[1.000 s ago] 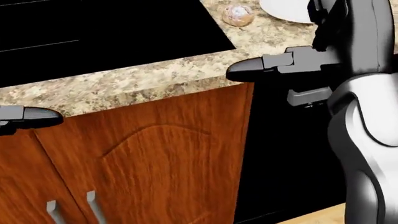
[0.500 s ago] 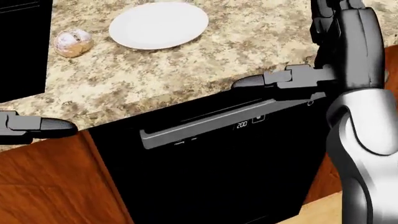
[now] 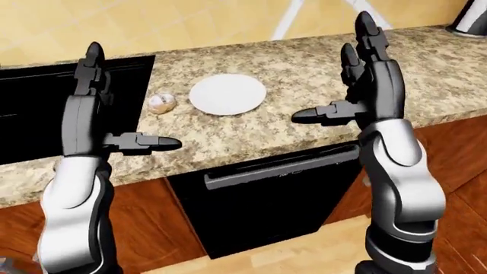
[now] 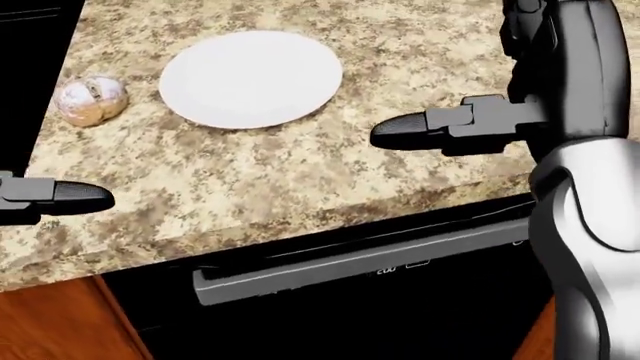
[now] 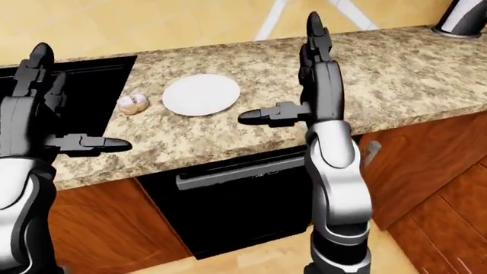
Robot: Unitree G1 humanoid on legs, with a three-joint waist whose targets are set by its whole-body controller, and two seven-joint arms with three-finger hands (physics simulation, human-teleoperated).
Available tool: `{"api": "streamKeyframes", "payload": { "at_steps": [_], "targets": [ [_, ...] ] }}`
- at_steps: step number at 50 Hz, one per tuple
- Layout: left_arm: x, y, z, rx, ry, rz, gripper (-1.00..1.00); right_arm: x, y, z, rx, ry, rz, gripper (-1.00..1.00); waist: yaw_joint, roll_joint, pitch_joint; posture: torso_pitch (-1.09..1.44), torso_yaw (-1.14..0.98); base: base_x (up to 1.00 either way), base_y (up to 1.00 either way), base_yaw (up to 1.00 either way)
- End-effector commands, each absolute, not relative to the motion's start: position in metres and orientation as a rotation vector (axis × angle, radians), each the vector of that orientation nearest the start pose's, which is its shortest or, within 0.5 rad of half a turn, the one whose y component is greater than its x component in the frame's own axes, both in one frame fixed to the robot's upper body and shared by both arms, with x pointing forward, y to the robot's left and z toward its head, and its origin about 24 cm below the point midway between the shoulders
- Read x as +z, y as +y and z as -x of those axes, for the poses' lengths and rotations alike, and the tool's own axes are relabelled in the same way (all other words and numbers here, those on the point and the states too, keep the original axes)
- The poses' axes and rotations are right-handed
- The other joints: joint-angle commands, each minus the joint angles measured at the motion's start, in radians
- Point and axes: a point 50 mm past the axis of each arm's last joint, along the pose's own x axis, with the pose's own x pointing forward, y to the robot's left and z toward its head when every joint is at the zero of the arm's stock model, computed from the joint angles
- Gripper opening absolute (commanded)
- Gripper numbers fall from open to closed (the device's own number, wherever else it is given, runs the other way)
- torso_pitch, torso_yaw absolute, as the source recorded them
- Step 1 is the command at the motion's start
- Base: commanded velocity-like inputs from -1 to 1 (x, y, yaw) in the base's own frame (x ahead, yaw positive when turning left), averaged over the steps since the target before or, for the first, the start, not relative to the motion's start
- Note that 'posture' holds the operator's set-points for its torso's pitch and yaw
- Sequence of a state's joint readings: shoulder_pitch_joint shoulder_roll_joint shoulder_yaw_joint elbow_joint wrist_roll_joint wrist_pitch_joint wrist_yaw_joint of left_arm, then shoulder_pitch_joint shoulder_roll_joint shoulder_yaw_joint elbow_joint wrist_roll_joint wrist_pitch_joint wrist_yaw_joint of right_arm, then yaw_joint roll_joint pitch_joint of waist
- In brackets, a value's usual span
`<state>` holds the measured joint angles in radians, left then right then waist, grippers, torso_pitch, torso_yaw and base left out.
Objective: Place the pastries on the plates.
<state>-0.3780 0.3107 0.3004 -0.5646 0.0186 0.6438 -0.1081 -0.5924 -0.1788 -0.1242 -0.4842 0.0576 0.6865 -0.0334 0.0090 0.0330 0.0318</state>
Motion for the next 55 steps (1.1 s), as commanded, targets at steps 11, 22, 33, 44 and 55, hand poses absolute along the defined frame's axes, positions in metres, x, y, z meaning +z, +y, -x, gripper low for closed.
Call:
{"api": "streamKeyframes", "payload": {
  "at_steps": [11, 22, 33, 44, 55],
  "targets": [
    [0.2406, 0.2210, -0.2580, 0.173, -0.413, -0.289, 1.00, 0.2606, -0.1572, -0.2846, -0.015, -0.464, 0.113, 1.00, 0.007, -0.026, -0.020, 0.00, 0.00, 0.00, 0.00, 0.58],
    [0.2452, 0.2199, -0.2590, 0.168, -0.419, -0.290, 1.00, 0.2639, -0.1534, -0.2858, 0.009, -0.471, 0.079, 1.00, -0.012, -0.012, -0.015, 0.00, 0.00, 0.00, 0.00, 0.00],
    [0.2433, 0.2196, -0.2577, 0.170, -0.417, -0.292, 1.00, 0.2601, -0.1568, -0.2827, 0.003, -0.481, 0.092, 1.00, 0.004, -0.026, -0.020, 0.00, 0.00, 0.00, 0.00, 0.26],
    [0.2393, 0.2196, -0.2584, 0.169, -0.411, -0.295, 1.00, 0.2567, -0.1593, -0.2842, -0.017, -0.464, 0.080, 1.00, -0.001, -0.008, 0.001, 0.00, 0.00, 0.00, 0.00, 0.45],
    [0.2451, 0.2151, -0.2625, 0.160, -0.416, -0.299, 1.00, 0.2573, -0.1589, -0.2829, -0.006, -0.467, 0.094, 1.00, -0.008, -0.007, -0.007, 0.00, 0.00, 0.05, 0.00, 0.00]
  ]
}}
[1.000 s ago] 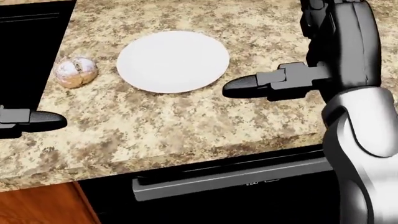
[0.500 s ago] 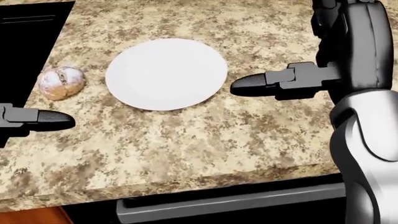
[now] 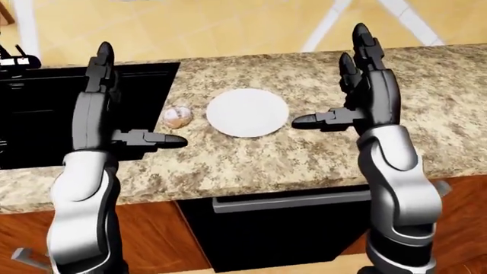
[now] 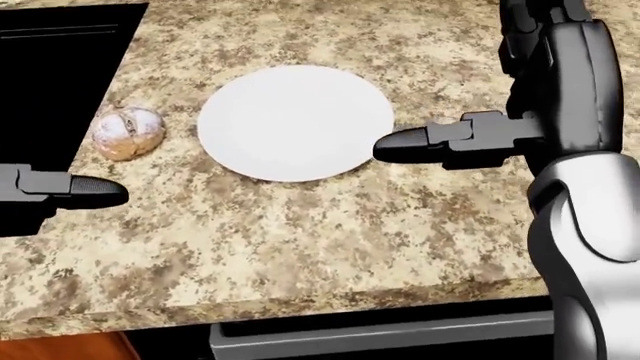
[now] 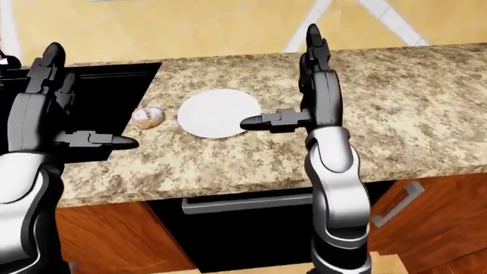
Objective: Place the pastries on the plates.
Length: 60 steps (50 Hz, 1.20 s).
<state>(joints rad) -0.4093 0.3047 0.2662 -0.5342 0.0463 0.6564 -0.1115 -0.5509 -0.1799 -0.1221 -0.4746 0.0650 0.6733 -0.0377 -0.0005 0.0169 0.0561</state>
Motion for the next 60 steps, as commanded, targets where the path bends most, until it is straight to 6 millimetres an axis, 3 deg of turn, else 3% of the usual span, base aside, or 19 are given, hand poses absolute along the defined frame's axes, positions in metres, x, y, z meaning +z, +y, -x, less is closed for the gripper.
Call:
{"api": "streamKeyframes", "payload": {
  "at_steps": [1, 5, 8, 11, 12, 16, 19, 25, 29, 32, 33, 35, 40, 43, 49, 51, 54, 58, 60],
  "targets": [
    [0.2452, 0.2149, -0.2629, 0.160, -0.415, -0.302, 1.00, 0.2574, -0.1593, -0.2833, -0.008, -0.467, 0.102, 1.00, 0.003, 0.008, -0.011, 0.00, 0.00, 0.33, 0.00, 0.00],
    [0.2463, 0.2142, -0.2632, 0.156, -0.418, -0.299, 1.00, 0.2581, -0.1589, -0.2819, -0.004, -0.471, 0.104, 1.00, 0.005, 0.002, -0.018, 0.00, 0.00, 0.33, 0.00, 0.00],
    [0.2445, 0.2150, -0.2628, 0.157, -0.416, -0.300, 1.00, 0.2586, -0.1593, -0.2816, -0.006, -0.474, 0.103, 1.00, 0.009, -0.047, -0.028, 0.00, 0.00, 0.33, 0.00, 0.00],
    [0.2430, 0.2161, -0.2618, 0.162, -0.414, -0.301, 1.00, 0.2583, -0.1604, -0.2822, -0.007, -0.476, 0.058, 1.00, 0.006, -0.049, 0.008, 0.00, 0.00, 0.20, 0.00, 0.00],
    [0.2431, 0.2161, -0.2614, 0.161, -0.414, -0.301, 1.00, 0.2585, -0.1596, -0.2816, 0.000, -0.483, 0.047, 1.00, 0.006, -0.053, -0.015, 0.00, 0.00, 0.00, 0.00, 0.00],
    [0.2424, 0.2160, -0.2609, 0.160, -0.413, -0.302, 1.00, 0.2540, -0.1588, -0.2828, -0.002, -0.475, 0.062, 1.00, 0.002, -0.037, -0.008, 0.00, 0.00, 0.00, 0.00, 0.00],
    [0.2420, 0.2156, -0.2615, 0.161, -0.413, -0.301, 1.00, 0.2545, -0.1592, -0.2814, -0.002, -0.479, 0.075, 1.00, -0.010, 0.017, -0.022, 0.00, 0.00, 0.00, 0.00, 0.00],
    [0.2412, 0.2153, -0.2624, 0.161, -0.411, -0.302, 1.00, 0.2526, -0.1594, -0.2811, 0.002, -0.479, 0.081, 1.00, 0.017, 0.013, -0.038, 0.00, 0.00, 0.00, 0.00, 0.52],
    [0.2406, 0.2153, -0.2624, 0.160, -0.411, -0.301, 1.00, 0.2521, -0.1601, -0.2814, -0.002, -0.476, 0.082, 1.00, 0.018, -0.027, -0.024, 0.00, 0.00, 0.00, 0.00, 0.86],
    [0.2414, 0.2154, -0.2624, 0.160, -0.411, -0.302, 1.00, 0.2534, -0.1604, -0.2813, -0.005, -0.477, 0.083, 1.00, -0.001, -0.116, -0.027, 0.00, 0.00, 0.00, 0.00, 0.86],
    [0.2421, 0.2153, -0.2628, 0.159, -0.413, -0.300, 1.00, 0.2541, -0.1604, -0.2816, -0.007, -0.477, 0.082, 1.00, 0.008, -0.077, -0.023, 0.00, 0.00, 0.00, 0.00, 0.85],
    [0.2423, 0.2153, -0.2634, 0.159, -0.414, -0.300, 1.00, 0.2547, -0.1606, -0.2833, -0.020, -0.471, 0.088, 1.00, 0.018, -0.091, -0.038, 0.00, 0.00, 0.00, 0.00, 0.86],
    [0.2432, 0.2150, -0.2639, 0.158, -0.415, -0.300, 1.00, 0.2588, -0.1624, -0.2834, -0.024, -0.469, 0.065, 1.00, 0.001, -0.048, -0.029, 0.00, 0.00, 0.00, 0.00, 0.00],
    [0.2440, 0.2145, -0.2643, 0.157, -0.416, -0.300, 1.00, 0.2581, -0.1633, -0.2834, -0.033, -0.468, 0.076, 1.00, -0.013, 0.017, -0.036, 0.00, 0.00, 0.00, 0.00, 0.00],
    [0.2414, 0.2149, -0.2638, 0.158, -0.410, -0.304, 1.00, 0.2545, -0.1632, -0.2822, -0.029, -0.468, 0.080, 1.00, -0.011, 0.009, -0.052, 0.00, 0.00, 0.03, 0.00, 0.00],
    [0.2411, 0.2147, -0.2638, 0.158, -0.410, -0.302, 1.00, 0.2540, -0.1635, -0.2819, -0.033, -0.471, 0.076, 1.00, -0.005, -0.023, -0.003, 0.00, 0.00, 0.39, 0.41, 0.00],
    [0.2403, 0.2155, -0.2629, 0.159, -0.409, -0.301, 1.00, 0.2523, -0.1644, -0.2814, -0.034, -0.470, 0.054, 1.00, -0.003, -0.041, -0.011, 0.00, 0.00, 0.41, 0.35, 0.00],
    [0.2411, 0.2162, -0.2618, 0.159, -0.409, -0.301, 1.00, 0.2520, -0.1655, -0.2805, -0.043, -0.474, 0.050, 1.00, -0.017, 0.051, -0.046, 0.00, 0.00, 0.04, 0.00, 0.00],
    [0.2405, 0.2163, -0.2617, 0.160, -0.406, -0.303, 1.00, 0.2522, -0.1663, -0.2794, -0.045, -0.474, 0.030, 1.00, -0.012, 0.023, -0.025, 0.00, 0.00, 0.00, 0.00, 0.00]
  ]
}}
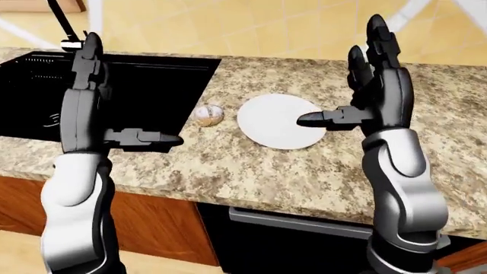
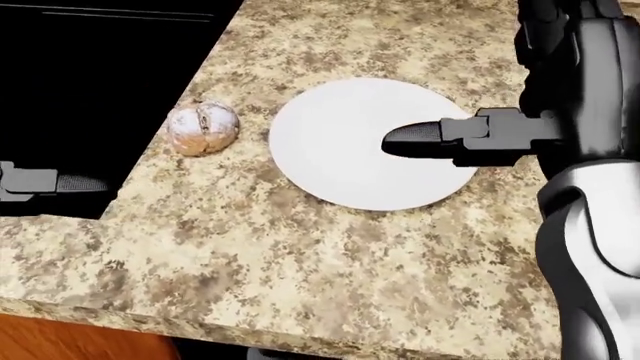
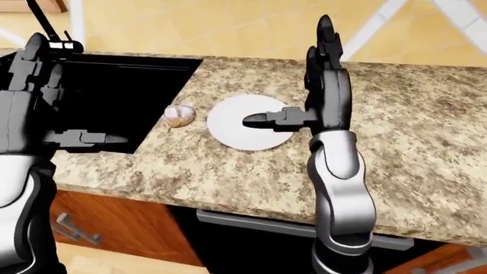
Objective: Place the pastries on the plates.
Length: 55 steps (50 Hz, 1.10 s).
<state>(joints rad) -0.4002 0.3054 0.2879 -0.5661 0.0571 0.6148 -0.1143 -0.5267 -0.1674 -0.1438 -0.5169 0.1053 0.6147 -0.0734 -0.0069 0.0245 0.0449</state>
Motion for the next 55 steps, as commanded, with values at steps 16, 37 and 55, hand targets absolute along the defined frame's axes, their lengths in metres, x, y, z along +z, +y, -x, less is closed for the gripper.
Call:
{"api": "streamKeyframes", "payload": {
  "at_steps": [16, 37, 55],
  "targets": [
    [0.241, 0.214, -0.265, 0.149, -0.399, -0.312, 1.00, 0.251, -0.168, -0.276, -0.056, -0.469, 0.010, 1.00, 0.022, -0.044, -0.028, 0.00, 0.00, 0.14, 0.00, 0.00],
    [0.246, 0.210, -0.327, 0.062, -0.339, -0.344, 1.00, 0.246, -0.172, -0.265, -0.073, -0.477, -0.005, 1.00, 0.013, -0.034, -0.031, 0.00, 0.00, 0.00, 0.00, 0.00],
    [0.241, 0.182, -0.413, -0.016, -0.275, -0.364, 1.00, 0.258, -0.176, -0.260, -0.091, -0.499, 0.000, 1.00, 0.018, -0.043, -0.037, 0.00, 0.00, 0.00, 0.00, 0.00]
  ]
}}
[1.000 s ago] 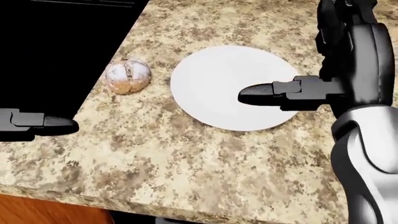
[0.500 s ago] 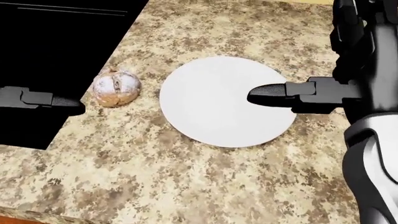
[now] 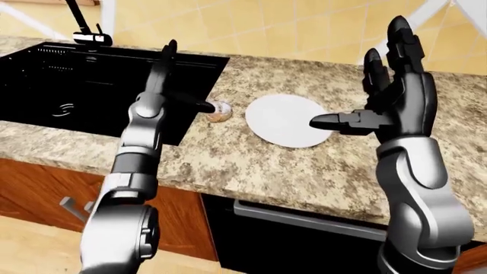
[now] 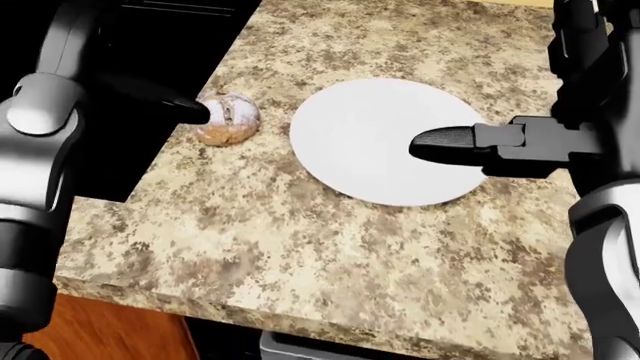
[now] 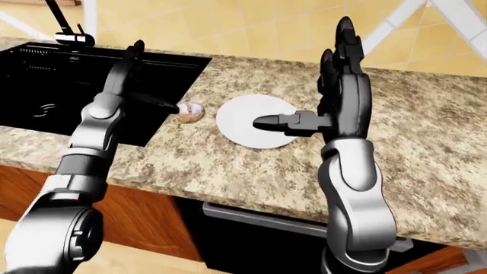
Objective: Place the pastries on the plates.
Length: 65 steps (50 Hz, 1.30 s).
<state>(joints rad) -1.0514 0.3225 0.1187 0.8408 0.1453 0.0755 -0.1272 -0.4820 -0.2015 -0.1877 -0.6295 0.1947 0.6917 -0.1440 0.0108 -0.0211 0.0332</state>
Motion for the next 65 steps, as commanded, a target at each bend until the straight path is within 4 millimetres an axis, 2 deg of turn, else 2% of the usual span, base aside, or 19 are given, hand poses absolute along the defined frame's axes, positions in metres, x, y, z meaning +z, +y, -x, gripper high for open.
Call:
{"api": "streamKeyframes", "payload": {
  "at_steps": [1, 8, 9, 11, 29, 50, 65],
  "targets": [
    [0.241, 0.181, -0.415, -0.015, -0.274, -0.365, 1.00, 0.258, -0.176, -0.260, -0.091, -0.501, -0.001, 1.00, 0.000, 0.002, -0.026, 0.00, 0.00, 0.00, 0.00, 0.00],
    [0.235, 0.166, -0.425, -0.038, -0.256, -0.394, 1.00, 0.260, -0.179, -0.257, -0.097, -0.509, 0.003, 1.00, -0.001, -0.001, -0.030, 0.00, 0.00, 0.00, 0.00, 0.00],
    [0.219, 0.163, -0.427, -0.034, -0.207, -0.422, 1.00, 0.258, -0.180, -0.256, -0.102, -0.509, 0.002, 1.00, -0.001, -0.002, -0.031, 0.00, 0.00, 0.00, 0.00, 0.00],
    [0.216, 0.162, -0.428, -0.030, -0.198, -0.425, 1.00, 0.258, -0.180, -0.256, -0.103, -0.509, 0.003, 1.00, 0.000, -0.003, -0.033, 0.00, 0.00, 0.00, 0.00, 0.00],
    [0.217, 0.155, -0.430, 0.031, -0.200, -0.451, 1.00, 0.255, -0.184, -0.253, -0.112, -0.508, 0.002, 1.00, -0.005, -0.003, -0.043, 0.00, 0.00, 0.00, 0.00, 0.00],
    [0.196, 0.153, -0.428, 0.034, -0.153, -0.496, 1.00, 0.253, -0.185, -0.252, -0.117, -0.507, 0.003, 1.00, -0.007, -0.002, -0.049, 0.00, 0.00, 0.00, 0.00, 0.00],
    [0.192, 0.143, -0.428, 0.033, -0.153, -0.479, 1.00, 0.255, -0.186, -0.250, -0.118, -0.509, 0.009, 1.00, -0.008, -0.002, -0.047, 0.00, 0.00, 0.00, 0.00, 0.00]
  ]
}}
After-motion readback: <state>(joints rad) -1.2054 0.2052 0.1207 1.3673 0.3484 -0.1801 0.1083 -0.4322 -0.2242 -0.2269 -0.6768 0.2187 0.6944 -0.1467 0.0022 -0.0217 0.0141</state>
